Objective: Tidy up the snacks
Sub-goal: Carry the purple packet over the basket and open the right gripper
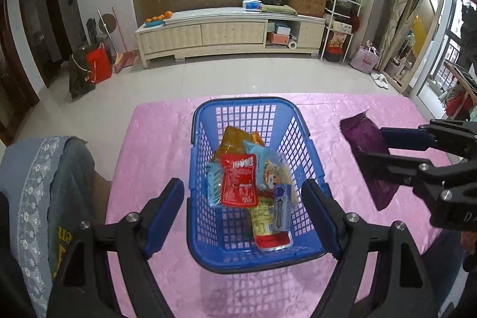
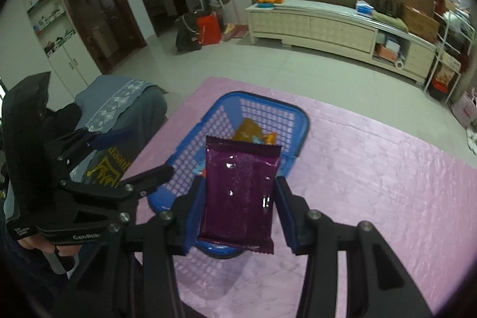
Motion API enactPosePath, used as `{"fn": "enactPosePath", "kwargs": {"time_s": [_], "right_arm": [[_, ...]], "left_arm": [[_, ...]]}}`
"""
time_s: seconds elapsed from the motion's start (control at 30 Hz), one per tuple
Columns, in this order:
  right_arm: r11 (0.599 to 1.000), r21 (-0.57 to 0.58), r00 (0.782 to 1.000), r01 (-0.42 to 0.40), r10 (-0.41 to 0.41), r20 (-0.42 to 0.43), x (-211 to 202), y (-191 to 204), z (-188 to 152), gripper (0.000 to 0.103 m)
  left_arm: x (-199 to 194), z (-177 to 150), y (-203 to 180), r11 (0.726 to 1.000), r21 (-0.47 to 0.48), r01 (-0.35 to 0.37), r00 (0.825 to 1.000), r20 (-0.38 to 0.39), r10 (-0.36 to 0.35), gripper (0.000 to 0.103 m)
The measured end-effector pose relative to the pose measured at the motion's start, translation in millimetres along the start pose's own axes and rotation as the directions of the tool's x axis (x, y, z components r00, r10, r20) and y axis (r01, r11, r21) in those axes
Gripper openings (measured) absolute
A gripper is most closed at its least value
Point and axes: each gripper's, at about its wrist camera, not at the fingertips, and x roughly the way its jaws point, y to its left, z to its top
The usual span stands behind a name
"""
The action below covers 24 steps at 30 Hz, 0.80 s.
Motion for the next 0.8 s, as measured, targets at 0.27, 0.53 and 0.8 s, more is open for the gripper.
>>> {"fn": "enactPosePath", "kwargs": {"time_s": [0.27,0.53,0.8], "right_arm": [[0.999,-0.041,0.999,-0.002,0.001,-0.045,38,26,-4,0.051],[0.999,-0.050,0.994,0.009,-0.014,-0.109,74,31,-14,0.051],[0.999,-0.043,0.991,0.033,-0.039,-0.124,91,26,-19,0.052]], "left_arm": [[9,-22,21,1.000,-0.013,0.007,1.000,0.008,-0.007,0.079],[25,-34,25,1.000,0.023,-0.004,1.000,-0.006,0.004,0.079],[37,-40,30,1.000,0.017,-0.005,1.000,-0.015,0.005,0.079]]}}
